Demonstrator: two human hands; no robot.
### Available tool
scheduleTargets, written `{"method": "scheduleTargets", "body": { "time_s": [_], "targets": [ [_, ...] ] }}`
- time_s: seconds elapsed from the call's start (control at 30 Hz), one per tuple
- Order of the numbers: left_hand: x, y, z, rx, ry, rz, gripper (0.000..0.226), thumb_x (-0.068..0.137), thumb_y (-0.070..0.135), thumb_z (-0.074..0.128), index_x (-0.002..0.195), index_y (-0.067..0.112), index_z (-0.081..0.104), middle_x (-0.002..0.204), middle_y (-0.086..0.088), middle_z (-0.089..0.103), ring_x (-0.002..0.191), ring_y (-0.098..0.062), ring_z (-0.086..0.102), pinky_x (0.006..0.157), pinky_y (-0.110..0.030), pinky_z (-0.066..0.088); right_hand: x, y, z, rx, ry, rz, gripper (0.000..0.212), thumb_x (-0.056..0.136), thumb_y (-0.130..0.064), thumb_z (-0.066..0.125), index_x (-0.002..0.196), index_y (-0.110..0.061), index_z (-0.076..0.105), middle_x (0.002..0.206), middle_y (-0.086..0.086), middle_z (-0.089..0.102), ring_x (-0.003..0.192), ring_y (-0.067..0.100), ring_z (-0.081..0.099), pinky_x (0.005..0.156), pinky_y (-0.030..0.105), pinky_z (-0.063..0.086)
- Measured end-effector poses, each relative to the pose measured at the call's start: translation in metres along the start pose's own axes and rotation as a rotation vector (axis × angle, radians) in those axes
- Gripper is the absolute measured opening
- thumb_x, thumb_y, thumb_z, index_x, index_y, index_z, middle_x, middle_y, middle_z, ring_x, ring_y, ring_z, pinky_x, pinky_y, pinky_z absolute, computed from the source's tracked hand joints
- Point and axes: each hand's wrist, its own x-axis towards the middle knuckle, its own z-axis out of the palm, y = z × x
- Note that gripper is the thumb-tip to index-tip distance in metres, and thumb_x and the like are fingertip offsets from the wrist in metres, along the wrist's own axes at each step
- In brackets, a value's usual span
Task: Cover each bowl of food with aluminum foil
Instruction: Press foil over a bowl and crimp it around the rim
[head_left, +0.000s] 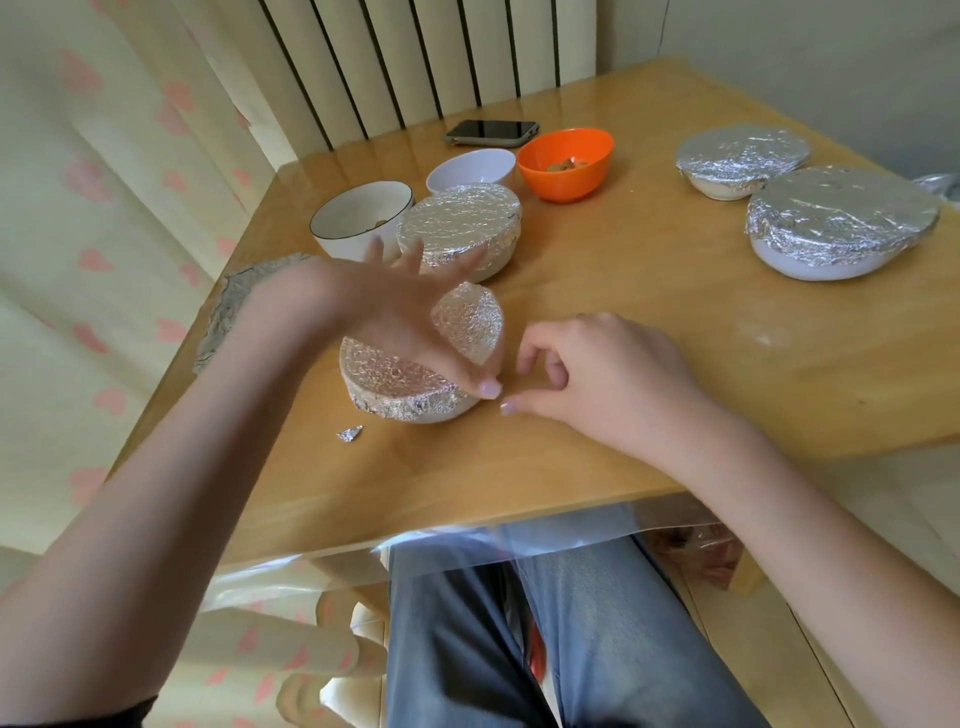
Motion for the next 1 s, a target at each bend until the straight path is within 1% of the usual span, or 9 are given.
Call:
{"method": "scheduleTargets", "body": {
  "time_s": [0.07,0.17,0.27,0.33,0.57,0.67,0.77,0.87,1.0],
  "targets": [
    [-0.001,-0.012,-0.002,0.068,-0.037,0.112,0.143,0.034,0.078,0.072,0.131,0.065,-0.033,0.157,0.010,-0.032,0.142,-0.021,-0.033,0.117,-0.055,-0.003,-0.007,-0.010,0.008,0.024,0.043,0.018,0.044,0.069,-0.073,0.060,0.088,-0.033,0.057,0.069,-0.013,0.053,0.072,0.010,0.055,0.053,0.024,0.032],
    [0.005,-0.020,0.003,0.088,-0.048,0.231,0.146,0.038,0.066,0.083,0.133,0.067,-0.028,0.159,0.012,-0.027,0.145,-0.017,-0.027,0.118,-0.050,-0.001,-0.006,-0.021,0.018,0.073,0.133,0.035,0.050,0.068,-0.078,0.057,0.080,-0.029,0.059,0.060,-0.014,0.049,0.064,0.007,0.054,0.052,0.023,0.037],
    [0.010,-0.021,0.010,0.033,0.011,0.304,0.133,0.054,0.048,0.092,0.140,0.065,-0.008,0.158,0.014,0.000,0.148,-0.012,-0.003,0.119,-0.045,0.017,-0.001,-0.024,0.021,0.128,0.174,0.053,0.047,0.069,-0.072,0.063,0.071,-0.025,0.060,0.056,-0.013,0.051,0.062,0.008,0.054,0.056,0.025,0.041],
    [0.012,-0.022,0.013,0.013,0.057,0.335,0.124,0.054,0.043,0.091,0.138,0.063,0.002,0.149,0.016,0.014,0.142,-0.012,0.011,0.115,-0.045,0.027,0.002,-0.020,0.022,0.178,0.146,0.038,0.041,0.070,-0.065,0.067,0.068,-0.025,0.059,0.054,-0.013,0.050,0.058,0.006,0.050,0.055,0.026,0.039],
    [0.016,-0.021,0.017,-0.027,0.075,0.333,0.116,0.049,0.045,0.088,0.132,0.063,0.009,0.139,0.020,0.020,0.136,-0.013,0.016,0.108,-0.050,0.035,0.017,-0.003,0.026,0.467,0.070,-0.032,0.029,0.069,-0.044,0.079,0.064,-0.016,0.070,0.060,-0.006,0.066,0.050,0.006,0.047,0.055,0.034,0.045],
    [0.016,-0.022,0.019,-0.034,0.099,0.341,0.117,0.046,0.049,0.087,0.133,0.064,0.009,0.141,0.018,0.021,0.136,-0.014,0.017,0.109,-0.049,0.034,0.023,-0.003,0.017,0.447,0.040,-0.008,0.032,0.064,-0.043,0.083,0.057,-0.016,0.069,0.047,-0.015,0.058,0.046,0.005,0.048,0.053,0.030,0.044],
    [0.016,-0.022,0.020,-0.043,0.112,0.332,0.119,0.051,0.045,0.091,0.137,0.061,0.009,0.145,0.018,0.019,0.139,-0.013,0.015,0.112,-0.048,0.032,0.031,-0.004,0.004,0.279,0.014,0.040,0.045,0.057,-0.054,0.083,0.051,-0.014,0.063,0.044,-0.013,0.056,0.044,0.006,0.047,0.049,0.025,0.039],
    [0.015,-0.019,0.017,-0.026,0.106,0.300,0.119,0.057,0.041,0.091,0.141,0.057,0.008,0.147,0.016,0.017,0.140,-0.015,0.015,0.111,-0.047,0.031,0.032,-0.001,0.004,0.291,-0.004,0.028,0.044,0.059,-0.054,0.082,0.052,-0.014,0.063,0.044,-0.011,0.057,0.043,0.003,0.047,0.049,0.024,0.035],
    [0.013,-0.016,0.015,0.009,0.100,0.252,0.119,0.057,0.043,0.090,0.141,0.055,0.007,0.148,0.013,0.016,0.140,-0.019,0.016,0.110,-0.050,0.033,0.028,0.001,0.004,0.402,-0.077,-0.027,0.035,0.063,-0.049,0.081,0.058,-0.018,0.067,0.052,-0.004,0.063,0.045,0.003,0.047,0.054,0.034,0.048]
  ]
}}
